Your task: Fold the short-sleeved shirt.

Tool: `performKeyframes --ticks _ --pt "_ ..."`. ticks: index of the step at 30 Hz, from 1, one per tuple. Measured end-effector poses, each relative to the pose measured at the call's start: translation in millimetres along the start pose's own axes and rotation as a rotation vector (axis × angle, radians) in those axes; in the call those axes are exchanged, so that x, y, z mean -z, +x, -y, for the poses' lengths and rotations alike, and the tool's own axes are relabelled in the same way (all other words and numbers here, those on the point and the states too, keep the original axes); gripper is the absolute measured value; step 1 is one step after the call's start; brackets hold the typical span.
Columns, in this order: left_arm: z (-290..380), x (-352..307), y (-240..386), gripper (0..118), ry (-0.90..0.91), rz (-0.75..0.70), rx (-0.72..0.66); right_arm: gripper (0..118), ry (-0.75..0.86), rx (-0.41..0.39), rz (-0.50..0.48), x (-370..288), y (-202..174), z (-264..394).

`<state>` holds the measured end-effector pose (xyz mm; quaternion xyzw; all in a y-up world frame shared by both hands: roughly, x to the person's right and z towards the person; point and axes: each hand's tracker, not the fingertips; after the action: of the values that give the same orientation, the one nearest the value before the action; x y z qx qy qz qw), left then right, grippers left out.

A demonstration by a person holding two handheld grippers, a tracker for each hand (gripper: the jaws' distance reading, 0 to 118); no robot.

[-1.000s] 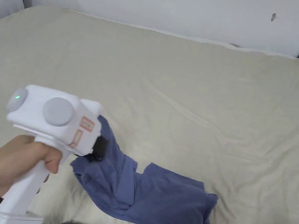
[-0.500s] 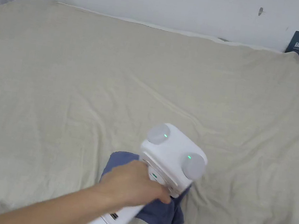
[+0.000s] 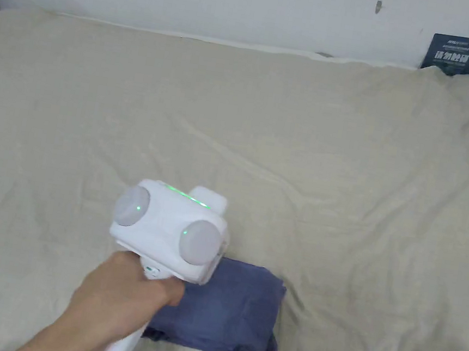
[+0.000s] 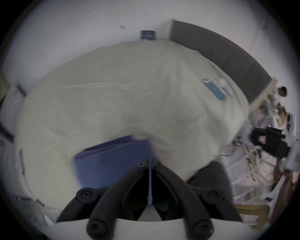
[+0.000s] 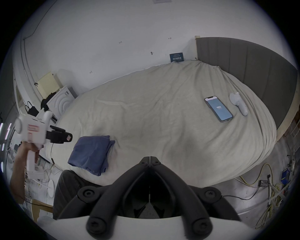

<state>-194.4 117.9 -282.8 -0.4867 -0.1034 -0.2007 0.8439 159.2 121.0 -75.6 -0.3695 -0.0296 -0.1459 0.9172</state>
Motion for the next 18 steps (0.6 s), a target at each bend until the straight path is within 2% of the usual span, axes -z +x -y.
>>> performKeyframes --ticks 3,6,7,9,10,13,15,16,18 --pt "5 59 0 1 -0.093 -0.359 0.078 0 -0.016 0.007 -0.029 7 -6 -1" --pt "25 86 64 2 -0.134 -0.440 0.228 0 -0.015 -0.003 -0.051 2 -12 2" --pt "32 87 96 1 -0.113 -0.445 0.273 0 -0.015 -0.008 -0.051 -1 -13 4" --pt "45 75 163 2 0.027 -0.533 0.465 0 -0.016 -0.012 -0.047 -5 -12 6" --pt "48 71 195 1 0.093 -0.472 0.531 0 -0.023 -0.010 -0.035 -8 -13 8" --pt "33 50 253 2 0.195 -0.273 0.549 0 -0.042 -0.006 0.007 -14 -11 10" --pt "18 32 252 1 0.182 0.062 0.404 0 -0.042 -0.010 0.021 -19 -13 11" --pt "13 26 241 2 0.164 0.163 0.306 0 -0.043 -0.011 0.025 -22 -14 10" --pt "-1 16 212 2 0.156 0.233 0.184 0 -0.046 -0.014 0.024 -21 -19 8"
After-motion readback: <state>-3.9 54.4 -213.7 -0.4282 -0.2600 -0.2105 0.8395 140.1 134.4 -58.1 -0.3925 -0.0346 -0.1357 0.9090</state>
